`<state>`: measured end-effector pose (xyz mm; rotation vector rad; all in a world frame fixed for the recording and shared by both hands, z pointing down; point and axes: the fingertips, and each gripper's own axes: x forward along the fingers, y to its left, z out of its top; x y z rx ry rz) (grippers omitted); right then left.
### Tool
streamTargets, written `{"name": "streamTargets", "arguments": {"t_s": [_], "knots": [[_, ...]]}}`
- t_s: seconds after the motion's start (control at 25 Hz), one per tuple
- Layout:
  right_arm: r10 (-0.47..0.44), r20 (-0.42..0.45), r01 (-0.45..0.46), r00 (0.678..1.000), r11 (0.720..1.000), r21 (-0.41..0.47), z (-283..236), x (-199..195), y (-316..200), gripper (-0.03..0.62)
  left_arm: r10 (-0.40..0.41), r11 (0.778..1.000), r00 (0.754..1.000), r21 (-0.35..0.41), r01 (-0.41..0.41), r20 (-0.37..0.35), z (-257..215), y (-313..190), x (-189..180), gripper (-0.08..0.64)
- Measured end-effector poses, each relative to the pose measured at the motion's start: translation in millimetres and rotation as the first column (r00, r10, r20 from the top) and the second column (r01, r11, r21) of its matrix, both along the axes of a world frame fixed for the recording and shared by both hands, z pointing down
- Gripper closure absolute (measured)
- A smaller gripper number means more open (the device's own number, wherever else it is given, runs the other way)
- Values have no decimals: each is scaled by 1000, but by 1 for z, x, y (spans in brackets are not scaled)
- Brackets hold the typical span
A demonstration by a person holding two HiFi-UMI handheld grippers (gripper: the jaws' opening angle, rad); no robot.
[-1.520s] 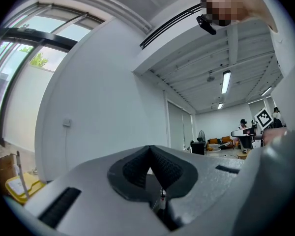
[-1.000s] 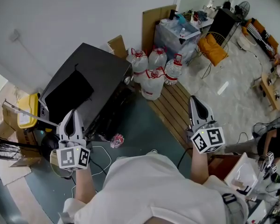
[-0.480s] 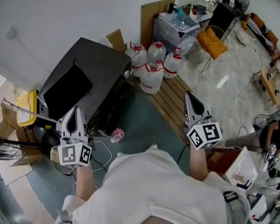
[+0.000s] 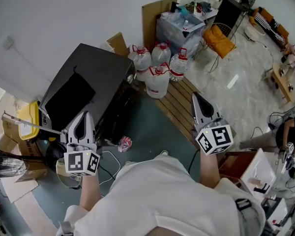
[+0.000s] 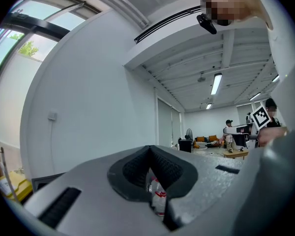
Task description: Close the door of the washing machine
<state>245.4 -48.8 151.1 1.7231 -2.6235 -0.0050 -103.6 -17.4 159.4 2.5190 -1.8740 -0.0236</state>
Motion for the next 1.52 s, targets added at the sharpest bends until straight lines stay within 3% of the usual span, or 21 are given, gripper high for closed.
{"name": "streamTargets", "arguments": {"t_s": [0.36, 0.52, 1.04, 1.52], "knots": [[-36, 10, 36, 999, 999, -8, 5, -13, 5, 594, 15, 1000, 1000, 3, -15, 20, -4, -5, 1, 554], [-3, 4, 3, 1000, 1000, 12, 5, -7, 9, 594, 8, 1000, 999, 5, -8, 35, -6, -4, 1, 554], [-36, 26, 34, 999, 998, 51, 6, -22, 4, 595, -53, 999, 998, 6, 53, 24, -1, 4, -12, 554], [-46, 35, 45, 998, 998, 37, 16, -32, 10, 594, -38, 999, 999, 6, 38, 25, 2, 8, -9, 555]]}}
